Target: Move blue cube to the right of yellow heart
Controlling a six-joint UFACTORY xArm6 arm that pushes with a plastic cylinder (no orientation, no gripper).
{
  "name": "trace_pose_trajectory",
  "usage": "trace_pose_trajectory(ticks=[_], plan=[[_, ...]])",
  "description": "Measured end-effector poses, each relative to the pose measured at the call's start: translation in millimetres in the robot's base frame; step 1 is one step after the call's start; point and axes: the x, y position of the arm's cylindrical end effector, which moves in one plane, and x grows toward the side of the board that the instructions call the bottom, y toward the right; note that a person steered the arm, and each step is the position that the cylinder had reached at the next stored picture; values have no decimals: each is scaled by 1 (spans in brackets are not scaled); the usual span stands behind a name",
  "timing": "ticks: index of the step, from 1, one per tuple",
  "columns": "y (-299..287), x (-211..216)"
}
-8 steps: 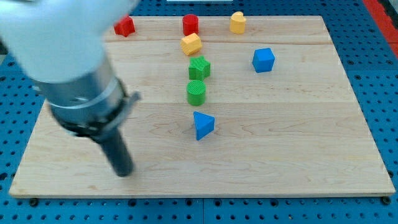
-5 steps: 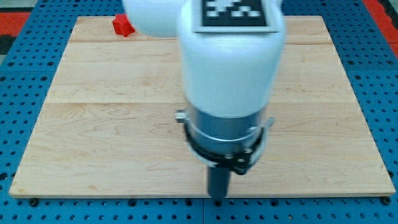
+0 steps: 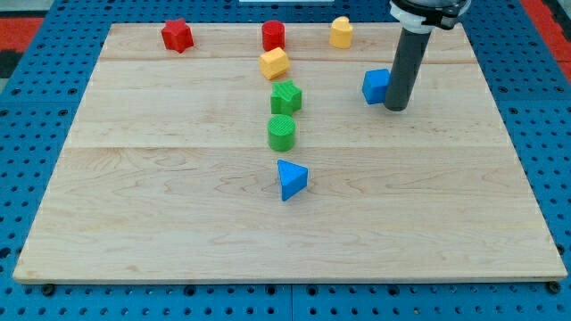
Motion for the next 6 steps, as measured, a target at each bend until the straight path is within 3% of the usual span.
trace_pose_trajectory(ticks=[1,3,6], plan=[[-16,0],[-16,-61],[-51,-91]])
